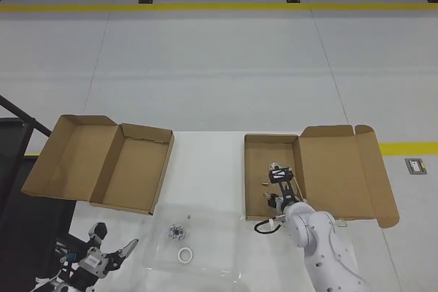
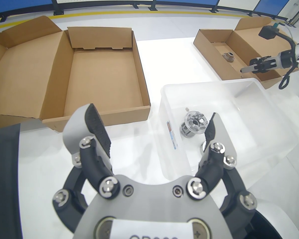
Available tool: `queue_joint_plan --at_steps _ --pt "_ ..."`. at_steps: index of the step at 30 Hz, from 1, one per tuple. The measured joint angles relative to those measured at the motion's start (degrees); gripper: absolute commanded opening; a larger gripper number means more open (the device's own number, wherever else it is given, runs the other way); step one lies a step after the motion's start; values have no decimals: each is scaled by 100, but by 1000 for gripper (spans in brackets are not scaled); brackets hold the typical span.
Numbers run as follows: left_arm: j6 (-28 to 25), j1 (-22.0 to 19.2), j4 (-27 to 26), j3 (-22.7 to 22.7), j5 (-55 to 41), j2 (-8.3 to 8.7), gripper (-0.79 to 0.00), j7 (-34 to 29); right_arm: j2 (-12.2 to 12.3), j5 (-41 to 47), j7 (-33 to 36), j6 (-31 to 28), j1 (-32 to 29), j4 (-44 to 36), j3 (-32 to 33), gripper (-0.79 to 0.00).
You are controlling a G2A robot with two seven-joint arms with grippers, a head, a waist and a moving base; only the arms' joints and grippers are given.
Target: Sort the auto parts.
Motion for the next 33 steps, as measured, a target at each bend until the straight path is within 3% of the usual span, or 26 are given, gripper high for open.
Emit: queue_joint_plan --at_steps 5,10,14,21,23,30,33 --pt "-206 375 -934 41 1228 40 0 -215 45 -196 -642 -16 -796 -1234 -15 0" --pt "-176 268 -1628 312 2149 71 0 -1358 112 -340 -1600 -302 -1870 -2617 -18 0" --pt "-299 -132 -1724 911 2584 73 0 -2189 176 -606 -2484 -652 -2741 -3383 -96 0" --pt "135 -840 -1501 2081 2893 -13 0 -3485 311 -1126 -3782 -1348 -4002 -4032 -89 0" --pt "137 -834 -1496 2071 2882 -14 0 -3533 324 -1133 -3841 -1366 -4237 -4073 -98 0" --pt "133 -826 -1497 2052 2886 -13 0 -3391 322 -1117 -3818 -1348 -4209 -4069 -97 0" --pt "277 -911 -1371 2217 2869 -38 0 -3623 322 -1117 -3818 -1348 -4210 -4069 -97 0"
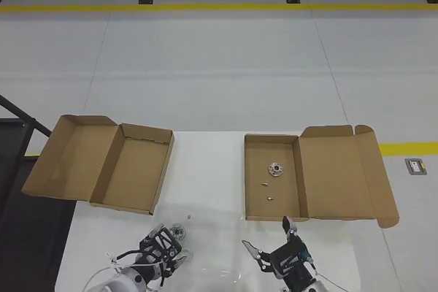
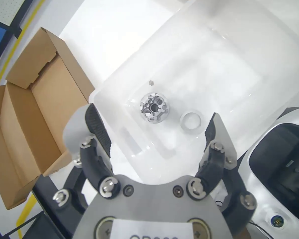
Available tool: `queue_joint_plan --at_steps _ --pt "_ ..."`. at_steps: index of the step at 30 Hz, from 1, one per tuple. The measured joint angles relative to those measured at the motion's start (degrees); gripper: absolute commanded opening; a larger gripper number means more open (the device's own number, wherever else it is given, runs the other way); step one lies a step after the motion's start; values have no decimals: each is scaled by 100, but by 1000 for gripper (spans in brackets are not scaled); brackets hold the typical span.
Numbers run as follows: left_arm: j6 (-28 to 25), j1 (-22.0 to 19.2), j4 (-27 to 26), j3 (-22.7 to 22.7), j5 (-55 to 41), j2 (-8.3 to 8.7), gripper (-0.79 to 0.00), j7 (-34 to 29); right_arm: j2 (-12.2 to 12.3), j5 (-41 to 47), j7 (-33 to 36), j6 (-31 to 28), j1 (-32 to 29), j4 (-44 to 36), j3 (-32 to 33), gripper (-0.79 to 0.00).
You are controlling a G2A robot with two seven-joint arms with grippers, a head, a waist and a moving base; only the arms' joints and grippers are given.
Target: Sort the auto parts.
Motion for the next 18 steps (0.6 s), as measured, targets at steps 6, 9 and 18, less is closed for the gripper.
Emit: queue_joint_plan --at_steps 6,9,18 --pt "468 -815 412 667 -150 -126 0 -1319 0 0 0 0 0 0 0 0" --pt "726 -1287 726 955 -278 -201 0 -1857 0 0 0 0 0 0 0 0" --pt "984 -2461 1690 1449 -1067 -386 0 -2997 0 0 0 0 0 0 0 0"
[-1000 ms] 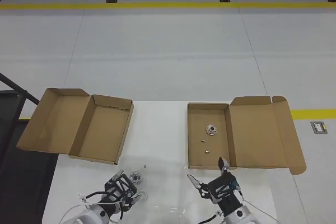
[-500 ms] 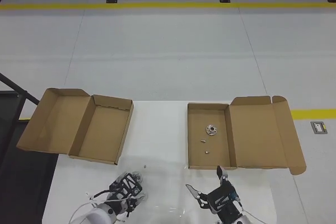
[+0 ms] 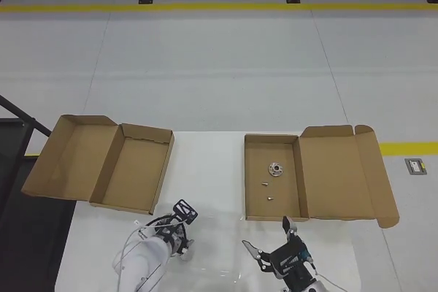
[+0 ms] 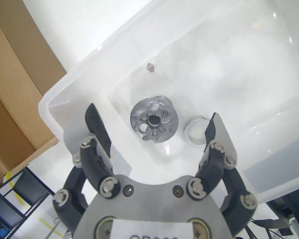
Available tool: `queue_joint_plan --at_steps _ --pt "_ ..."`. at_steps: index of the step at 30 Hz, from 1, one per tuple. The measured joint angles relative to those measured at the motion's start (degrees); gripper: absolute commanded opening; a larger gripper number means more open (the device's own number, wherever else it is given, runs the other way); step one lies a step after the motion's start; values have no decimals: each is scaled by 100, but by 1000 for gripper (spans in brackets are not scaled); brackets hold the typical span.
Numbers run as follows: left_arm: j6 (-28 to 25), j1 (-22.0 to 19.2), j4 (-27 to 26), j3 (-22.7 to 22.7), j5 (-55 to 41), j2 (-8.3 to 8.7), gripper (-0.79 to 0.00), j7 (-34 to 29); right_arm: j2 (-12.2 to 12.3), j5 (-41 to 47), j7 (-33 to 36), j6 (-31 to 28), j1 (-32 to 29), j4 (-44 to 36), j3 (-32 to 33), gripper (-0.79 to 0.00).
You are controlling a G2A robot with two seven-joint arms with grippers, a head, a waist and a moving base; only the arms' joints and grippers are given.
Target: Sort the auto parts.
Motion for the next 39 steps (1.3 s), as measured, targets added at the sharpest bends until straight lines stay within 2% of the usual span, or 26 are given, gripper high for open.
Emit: queue_joint_plan --at_steps 2,3,4,5,6,8,11,18,21,27,32,34,39 --pt "16 -163 146 64 -135 -27 0 -214 0 0 0 0 0 0 0 0" --pt "28 -218 194 86 -169 -37 -71 -292 0 0 0 0 0 0 0 0" --pt "54 -280 248 114 -199 -48 -222 -370 0 0 0 0 0 0 0 0" --pt "74 -316 283 136 -220 -57 -332 -412 0 0 0 0 0 0 0 0" --pt "92 -345 314 155 -239 -64 -406 -443 0 0 0 0 0 0 0 0" --pt "134 -396 374 189 -253 -78 -489 -514 0 0 0 0 0 0 0 0" --pt "192 -435 417 210 -256 -90 -785 -604 0 0 0 0 0 0 0 0" --pt "206 -340 186 106 -280 -79 -785 -752 0 0 0 0 0 0 0 0" --pt "140 -146 -201 -14 -352 -53 -785 -739 0 0 0 0 0 0 0 0" --pt "-125 486 -1437 -502 -418 48 -785 -696 0 0 0 0 0 0 0 0" --pt "-129 1054 -2479 -1199 -594 122 -785 -456 0 0 0 0 0 0 0 0" --pt "-97 1248 -2740 -1582 -856 142 -785 -293 0 0 0 0 0 0 0 0" --pt "-96 1671 -3013 -2644 -1517 179 -785 277 0 0 0 0 0 0 0 0"
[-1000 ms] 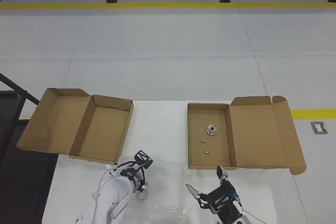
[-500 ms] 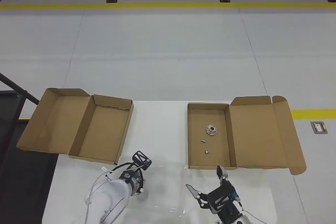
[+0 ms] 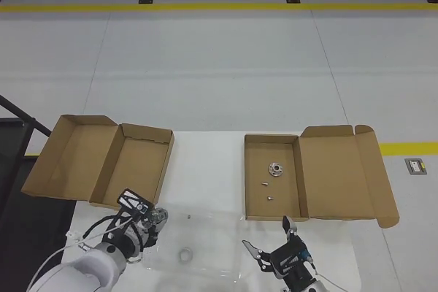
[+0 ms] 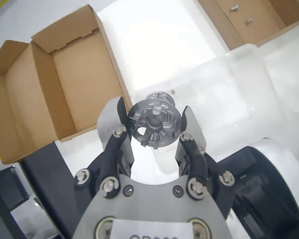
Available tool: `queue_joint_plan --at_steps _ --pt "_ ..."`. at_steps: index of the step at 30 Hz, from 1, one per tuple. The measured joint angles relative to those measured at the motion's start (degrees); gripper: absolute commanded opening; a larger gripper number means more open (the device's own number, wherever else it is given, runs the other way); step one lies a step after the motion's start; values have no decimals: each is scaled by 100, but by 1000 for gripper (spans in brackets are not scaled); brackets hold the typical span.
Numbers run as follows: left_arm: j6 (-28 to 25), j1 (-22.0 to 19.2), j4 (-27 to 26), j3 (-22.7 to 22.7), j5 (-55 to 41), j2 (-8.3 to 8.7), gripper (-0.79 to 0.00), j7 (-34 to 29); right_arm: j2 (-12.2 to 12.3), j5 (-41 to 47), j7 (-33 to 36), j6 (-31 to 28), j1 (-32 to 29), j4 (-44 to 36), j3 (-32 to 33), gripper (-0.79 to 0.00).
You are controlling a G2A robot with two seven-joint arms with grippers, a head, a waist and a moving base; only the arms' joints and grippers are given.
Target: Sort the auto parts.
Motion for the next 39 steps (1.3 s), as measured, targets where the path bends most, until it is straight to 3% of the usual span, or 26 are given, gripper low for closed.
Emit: queue_joint_plan --at_steps 4,5,16,18,19,21,23,28,31,34,39 --pt "14 313 -25 -881 -348 11 -785 637 0 0 0 0 0 0 0 0" --pt "20 322 -24 -923 -357 11 -785 666 0 0 0 0 0 0 0 0" --pt "35 314 -10 -859 -330 10 -785 636 0 0 0 0 0 0 0 0" --pt "274 269 126 -823 -85 3 -785 804 0 0 0 0 0 0 0 0" --pt "633 158 310 -719 290 -9 -785 968 0 0 0 0 0 0 0 0" --pt "1175 -165 721 -402 895 -31 -785 1103 0 0 0 0 0 0 0 0" --pt "1566 -801 1363 -48 1161 -55 -785 987 0 0 0 0 0 0 0 0" --pt "1879 -2559 3187 680 1313 -123 -785 718 0 0 0 0 0 0 0 0" --pt "2139 -3383 4172 1165 1631 -200 -785 758 0 0 0 0 0 0 0 0" --pt "2287 -4079 5065 1564 1741 -284 -785 677 0 0 0 0 0 0 0 0" --pt "2256 -4865 6249 2019 1670 -414 -785 681 0 0 0 0 0 0 0 0"
